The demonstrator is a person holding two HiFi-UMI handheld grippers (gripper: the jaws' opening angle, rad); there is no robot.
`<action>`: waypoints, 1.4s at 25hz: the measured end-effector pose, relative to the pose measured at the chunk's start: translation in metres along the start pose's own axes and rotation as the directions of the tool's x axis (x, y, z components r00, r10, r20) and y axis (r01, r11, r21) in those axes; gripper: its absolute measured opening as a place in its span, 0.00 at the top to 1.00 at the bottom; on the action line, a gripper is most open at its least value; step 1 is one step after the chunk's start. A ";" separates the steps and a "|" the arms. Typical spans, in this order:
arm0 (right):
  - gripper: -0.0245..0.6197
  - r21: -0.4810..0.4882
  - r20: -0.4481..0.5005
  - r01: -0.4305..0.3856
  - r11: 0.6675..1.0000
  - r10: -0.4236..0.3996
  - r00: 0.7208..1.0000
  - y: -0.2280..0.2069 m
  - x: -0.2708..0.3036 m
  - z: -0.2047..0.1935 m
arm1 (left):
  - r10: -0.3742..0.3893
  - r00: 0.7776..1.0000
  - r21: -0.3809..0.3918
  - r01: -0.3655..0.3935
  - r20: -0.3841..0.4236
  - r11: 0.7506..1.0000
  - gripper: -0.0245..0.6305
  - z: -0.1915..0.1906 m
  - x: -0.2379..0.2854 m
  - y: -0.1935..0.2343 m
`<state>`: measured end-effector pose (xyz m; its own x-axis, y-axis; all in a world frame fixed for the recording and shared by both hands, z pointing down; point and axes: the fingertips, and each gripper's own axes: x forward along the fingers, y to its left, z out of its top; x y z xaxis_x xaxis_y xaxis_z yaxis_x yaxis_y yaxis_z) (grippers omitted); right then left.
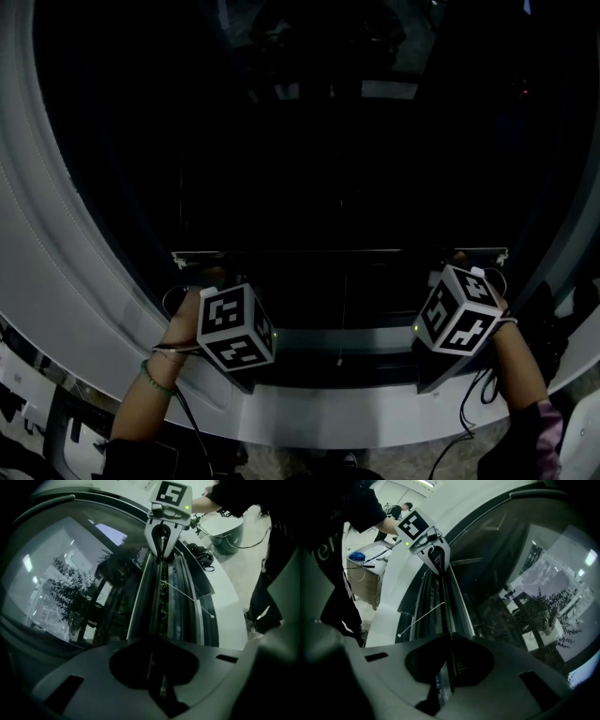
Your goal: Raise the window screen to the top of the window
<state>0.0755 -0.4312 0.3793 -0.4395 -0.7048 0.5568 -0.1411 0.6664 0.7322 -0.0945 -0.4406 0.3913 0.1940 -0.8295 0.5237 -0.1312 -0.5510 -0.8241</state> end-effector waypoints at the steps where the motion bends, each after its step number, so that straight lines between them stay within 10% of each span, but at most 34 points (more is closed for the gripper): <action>1: 0.93 -0.003 0.006 0.017 1.000 -0.017 1.000 -0.007 -0.005 0.004 | 0.014 1.000 -0.004 -0.014 0.011 1.000 0.93 0.002 -0.005 0.008; 18: 0.92 -0.047 0.110 0.271 0.961 -0.265 0.958 -0.131 -0.092 0.068 | 0.274 0.952 -0.037 -0.271 0.139 0.962 0.91 0.034 -0.086 0.150; 35: 0.92 -0.150 0.129 0.522 0.839 -0.507 0.852 -0.258 -0.189 0.143 | 0.477 0.871 0.022 -0.482 0.116 0.876 0.91 0.069 -0.182 0.300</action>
<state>0.0680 -0.4354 0.0292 -0.4171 -0.9073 0.0524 -0.2150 0.1545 0.9643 -0.1026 -0.4488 0.0336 0.2193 -0.9749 0.0384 -0.1866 -0.0805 -0.9791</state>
